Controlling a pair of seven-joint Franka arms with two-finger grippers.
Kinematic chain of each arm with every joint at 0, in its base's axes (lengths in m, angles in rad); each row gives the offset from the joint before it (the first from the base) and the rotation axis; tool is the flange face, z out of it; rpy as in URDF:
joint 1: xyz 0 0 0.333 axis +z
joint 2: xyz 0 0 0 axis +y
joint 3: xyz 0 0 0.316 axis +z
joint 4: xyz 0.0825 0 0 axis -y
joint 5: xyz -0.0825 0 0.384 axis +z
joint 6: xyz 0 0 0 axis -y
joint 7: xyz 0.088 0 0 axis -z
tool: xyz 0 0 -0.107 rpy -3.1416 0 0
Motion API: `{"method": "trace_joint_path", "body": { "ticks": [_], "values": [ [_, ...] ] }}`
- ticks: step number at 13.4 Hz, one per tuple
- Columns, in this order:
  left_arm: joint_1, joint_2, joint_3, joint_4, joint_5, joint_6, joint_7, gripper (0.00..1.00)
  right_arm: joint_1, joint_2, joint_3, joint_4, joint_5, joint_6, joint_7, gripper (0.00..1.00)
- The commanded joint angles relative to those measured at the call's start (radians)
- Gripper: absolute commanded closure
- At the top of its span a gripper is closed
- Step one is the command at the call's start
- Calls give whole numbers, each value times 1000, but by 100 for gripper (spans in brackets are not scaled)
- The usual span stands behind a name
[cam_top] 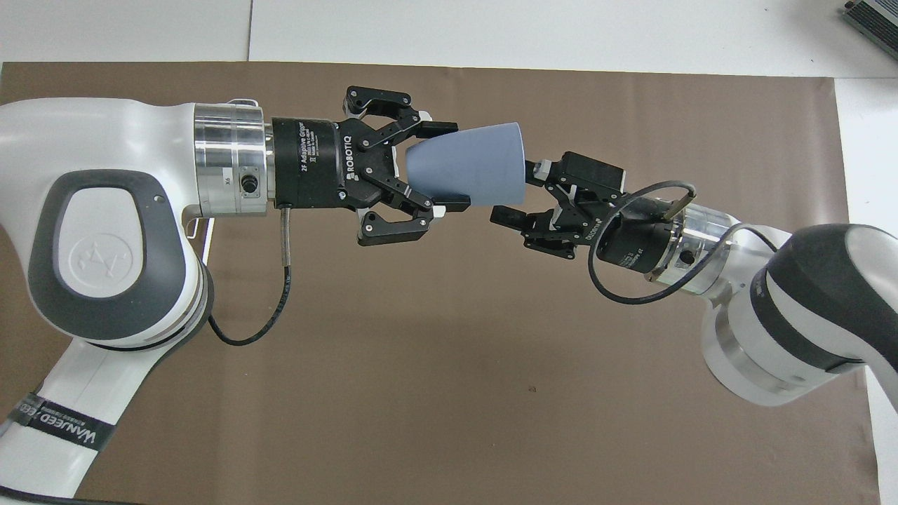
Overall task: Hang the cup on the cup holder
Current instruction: 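Open the right gripper and pull it away from the cup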
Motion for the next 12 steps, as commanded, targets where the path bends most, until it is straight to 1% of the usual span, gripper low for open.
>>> {"method": "trace_joint_path", "body": {
  "ticks": [1, 4, 8, 12],
  "values": [
    [-16, -30, 10, -34, 19, 24, 1, 100, 4, -4, 3, 1, 25, 23, -21, 0],
    [-16, -32, 12, -36, 36, 22, 4, 100, -18, -1, 0, 0, -13, 10, -30, 0],
    [-17, -36, 10, -34, 169, 12, 3, 100, -91, -7, -5, 6, -166, -26, -31, 0],
    [-25, -45, 8, -51, 361, 6, 3, 100, -173, -8, -5, 49, -457, -42, -21, 0]
  ]
}}
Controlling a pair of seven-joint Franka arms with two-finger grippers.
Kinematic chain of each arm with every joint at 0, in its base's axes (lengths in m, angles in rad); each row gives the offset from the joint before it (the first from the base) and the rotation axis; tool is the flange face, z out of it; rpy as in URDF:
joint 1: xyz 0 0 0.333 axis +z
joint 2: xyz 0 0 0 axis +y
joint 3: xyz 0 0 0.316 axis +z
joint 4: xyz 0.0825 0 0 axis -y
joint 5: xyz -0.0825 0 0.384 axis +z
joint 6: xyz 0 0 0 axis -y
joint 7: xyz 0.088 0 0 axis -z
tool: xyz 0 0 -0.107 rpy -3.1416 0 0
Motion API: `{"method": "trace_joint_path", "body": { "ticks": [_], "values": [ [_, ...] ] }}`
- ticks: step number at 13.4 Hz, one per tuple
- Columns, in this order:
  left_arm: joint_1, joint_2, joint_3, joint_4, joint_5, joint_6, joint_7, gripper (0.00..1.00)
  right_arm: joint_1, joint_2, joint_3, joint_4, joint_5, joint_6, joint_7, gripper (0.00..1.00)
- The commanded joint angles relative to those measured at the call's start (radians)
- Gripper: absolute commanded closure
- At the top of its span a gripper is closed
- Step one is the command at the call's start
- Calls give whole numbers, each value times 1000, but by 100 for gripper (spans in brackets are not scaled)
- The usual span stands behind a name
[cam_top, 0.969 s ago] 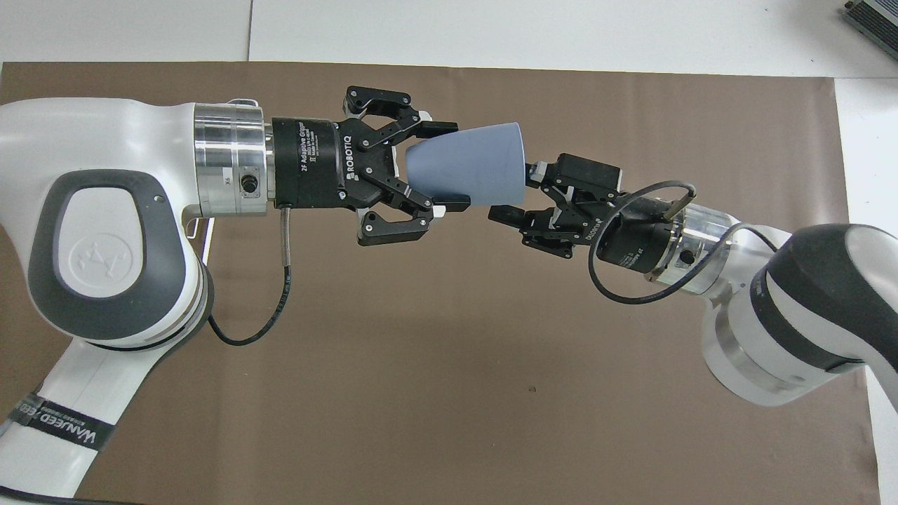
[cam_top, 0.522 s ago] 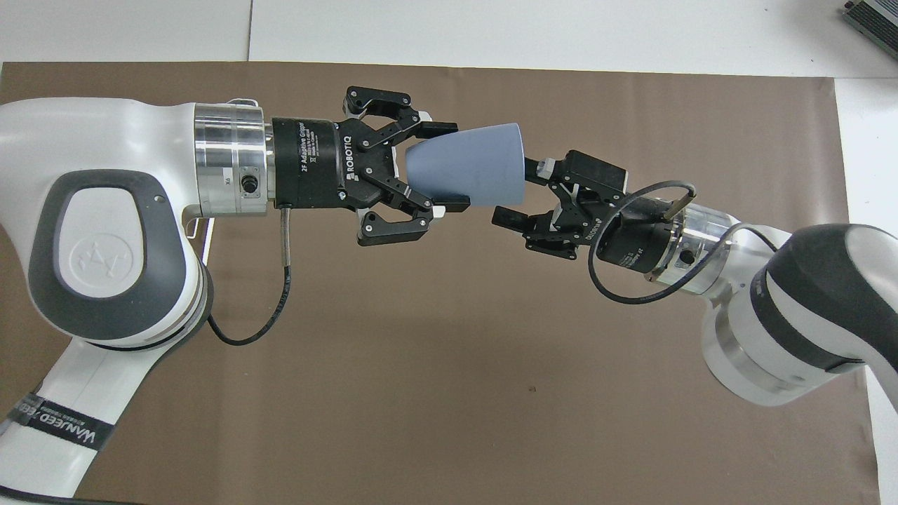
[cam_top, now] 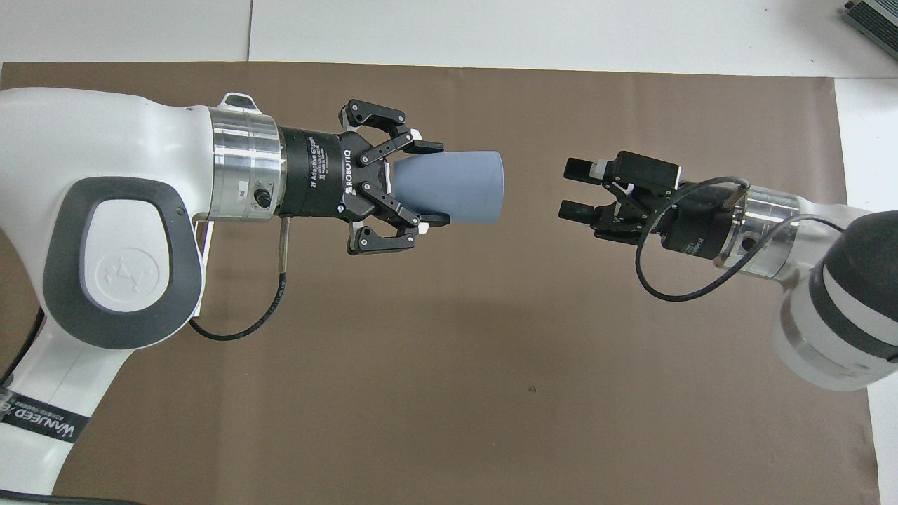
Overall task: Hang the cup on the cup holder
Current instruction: 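Open the right gripper and pull it away from the cup, then carry the cup with the left gripper over the wire rack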
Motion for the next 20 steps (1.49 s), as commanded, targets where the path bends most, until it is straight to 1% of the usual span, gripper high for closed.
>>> {"method": "trace_joint_path", "body": {
  "ticks": [1, 3, 5, 7, 8, 10, 11, 14, 15, 16, 20],
  "values": [
    [-16, -41, 14, -53, 111, 7, 2, 100, -48, 0, 5, 17, -176, -10, -15, 0],
    [-10, -41, 14, -53, 208, 7, 2, 100, -86, 7, 4, 33, -361, -1, -13, 0],
    [-7, -44, 14, -64, 329, -24, 2, 100, -116, 26, 4, 71, -545, -3, -10, 0],
    [-8, -50, 14, -73, 449, -48, -1, 100, -120, 49, 4, 114, -771, 11, 19, 0],
    [-7, -64, 14, -93, 514, -52, 1, 100, -119, 56, 5, 126, -899, 36, 25, 0],
    [-4, -70, 15, -116, 625, -59, -5, 100, -102, 62, 7, 129, -1119, 71, 52, 0],
    [-1, -77, 18, -122, 676, -78, -8, 100, -100, 60, 10, 129, -1202, 71, 90, 0],
    [62, -83, 21, -123, 783, -125, -13, 100, -65, 45, 13, 131, -1362, 30, 195, 0],
    [80, -83, 21, -125, 814, -127, -13, 100, -67, 33, 16, 143, -1412, -11, 218, 0],
    [97, -84, 21, -133, 846, -125, -13, 100, -67, 25, 16, 168, -1430, -57, 218, 0],
    [169, -89, 21, -146, 973, -128, -11, 100, -88, 27, 2, 358, -1431, -317, 220, 0]
  ]
}}
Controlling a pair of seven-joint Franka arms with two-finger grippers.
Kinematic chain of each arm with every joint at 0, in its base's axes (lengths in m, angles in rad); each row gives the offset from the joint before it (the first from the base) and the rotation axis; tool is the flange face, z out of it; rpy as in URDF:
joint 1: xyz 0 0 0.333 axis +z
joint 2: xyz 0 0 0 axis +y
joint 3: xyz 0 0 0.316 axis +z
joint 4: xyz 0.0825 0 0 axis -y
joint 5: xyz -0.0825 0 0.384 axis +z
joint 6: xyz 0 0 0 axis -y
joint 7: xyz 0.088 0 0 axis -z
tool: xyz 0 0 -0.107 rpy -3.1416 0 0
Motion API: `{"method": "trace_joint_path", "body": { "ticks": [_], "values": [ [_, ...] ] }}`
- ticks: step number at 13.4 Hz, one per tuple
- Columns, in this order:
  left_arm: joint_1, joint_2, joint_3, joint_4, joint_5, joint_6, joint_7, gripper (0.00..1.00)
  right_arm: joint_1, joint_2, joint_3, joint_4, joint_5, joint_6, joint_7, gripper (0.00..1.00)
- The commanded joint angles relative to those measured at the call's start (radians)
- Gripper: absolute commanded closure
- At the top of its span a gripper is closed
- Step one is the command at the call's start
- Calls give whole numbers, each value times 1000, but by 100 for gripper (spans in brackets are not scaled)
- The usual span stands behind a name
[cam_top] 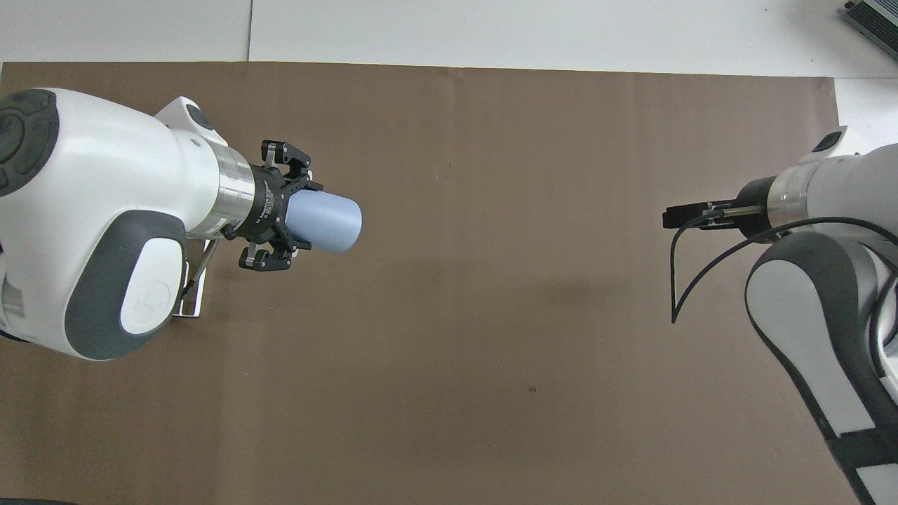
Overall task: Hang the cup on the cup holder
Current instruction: 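Carry the cup with the left gripper over the wire rack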
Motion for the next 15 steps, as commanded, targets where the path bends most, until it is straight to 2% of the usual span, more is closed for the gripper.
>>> {"method": "trace_joint_path", "body": {
  "ticks": [1, 5, 7, 10, 12, 13, 15],
  "values": [
    [59, -38, -6, -39, 62, -12, -4, 100, -35, 4, 1, 120, -23, -141, 24, 0],
    [108, -35, -6, -34, 146, -17, 12, 100, -93, -7, -7, 267, -25, -325, 43, 0],
    [125, -27, -4, -32, 163, 7, 80, 100, -114, -7, -7, 286, -31, -375, 44, 0],
    [148, 2, -6, -23, 238, 69, 95, 100, -108, -29, 2, 251, -83, -366, 37, 0],
    [162, 28, -6, -8, 257, 70, 104, 100, -104, -68, 1, 167, -90, -287, 32, 0],
    [166, 34, -6, -8, 262, 75, 112, 100, -98, -76, 7, 150, -150, -251, 34, 0],
    [166, 51, -6, -9, 280, 81, 111, 100, -101, -73, 7, 145, -114, -264, 29, 0]
  ]
}}
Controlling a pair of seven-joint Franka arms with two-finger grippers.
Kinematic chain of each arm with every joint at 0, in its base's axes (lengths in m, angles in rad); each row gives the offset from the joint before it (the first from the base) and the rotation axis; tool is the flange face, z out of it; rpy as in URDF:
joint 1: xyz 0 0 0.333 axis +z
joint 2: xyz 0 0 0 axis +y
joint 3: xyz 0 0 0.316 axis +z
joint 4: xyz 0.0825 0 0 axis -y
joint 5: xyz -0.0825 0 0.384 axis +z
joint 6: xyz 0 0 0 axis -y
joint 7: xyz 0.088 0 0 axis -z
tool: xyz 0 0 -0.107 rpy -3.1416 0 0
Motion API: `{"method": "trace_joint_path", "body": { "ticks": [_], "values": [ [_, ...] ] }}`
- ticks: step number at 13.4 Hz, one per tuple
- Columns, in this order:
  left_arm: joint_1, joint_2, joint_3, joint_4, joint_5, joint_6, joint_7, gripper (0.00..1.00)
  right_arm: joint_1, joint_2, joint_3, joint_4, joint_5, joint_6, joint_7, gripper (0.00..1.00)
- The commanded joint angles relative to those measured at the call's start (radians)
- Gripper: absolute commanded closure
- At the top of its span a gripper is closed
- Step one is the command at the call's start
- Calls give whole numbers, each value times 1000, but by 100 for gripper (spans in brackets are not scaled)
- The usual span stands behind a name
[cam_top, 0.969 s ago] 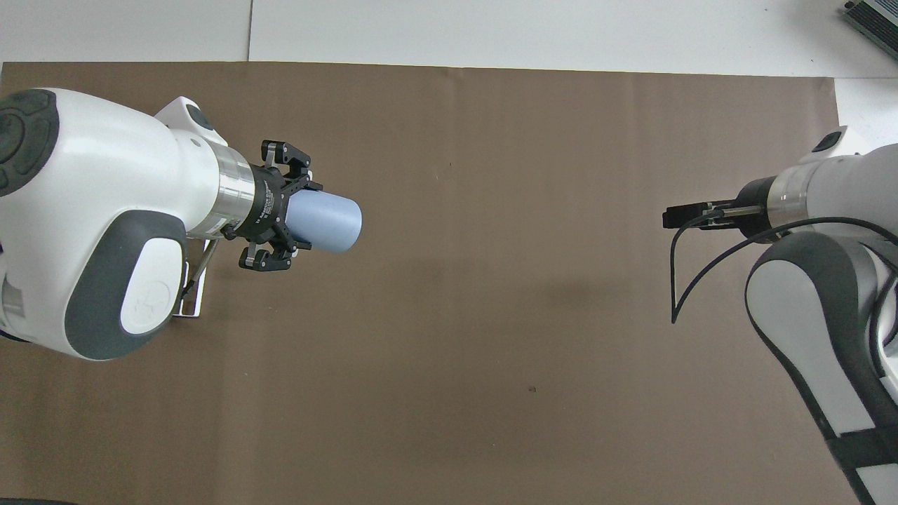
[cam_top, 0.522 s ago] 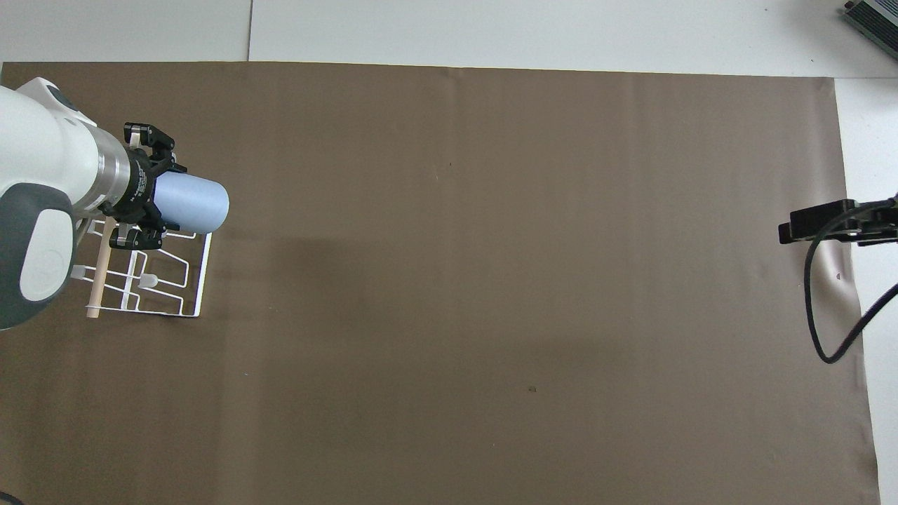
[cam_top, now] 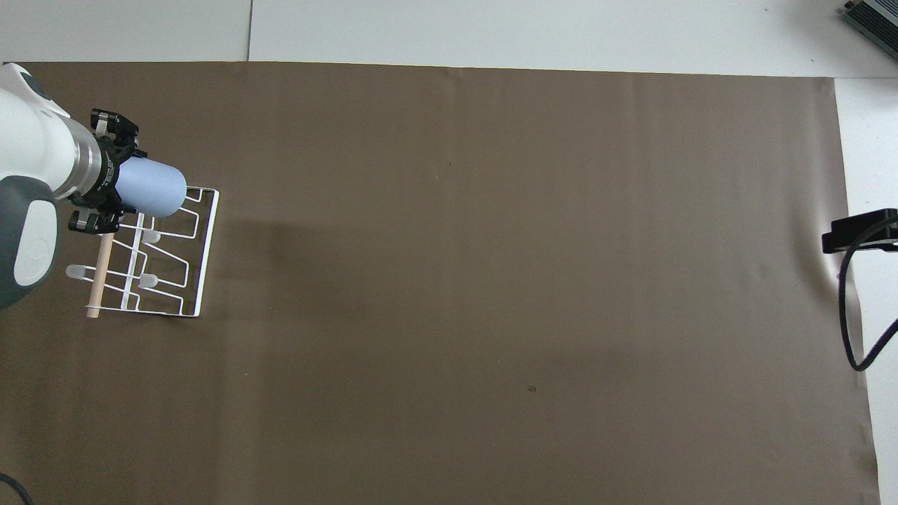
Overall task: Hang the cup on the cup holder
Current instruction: 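Carry the cup with the left gripper over the wire rack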
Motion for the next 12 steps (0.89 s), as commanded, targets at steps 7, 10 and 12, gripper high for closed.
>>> {"method": "trace_joint_path", "body": {
  "ticks": [7, 10, 12],
  "values": [
    [30, 43, -9, -28, 33, 101, 16, 100, -1, -31, 13, -42, -4, -14, 22, 0],
    [33, 25, -7, -91, 33, 128, 15, 100, 0, -31, 13, -55, 18, 1, 27, 0],
    [33, 22, -7, -100, 33, 136, 13, 100, 0, -34, 13, -67, 18, 0, 27, 0]
  ]
}}
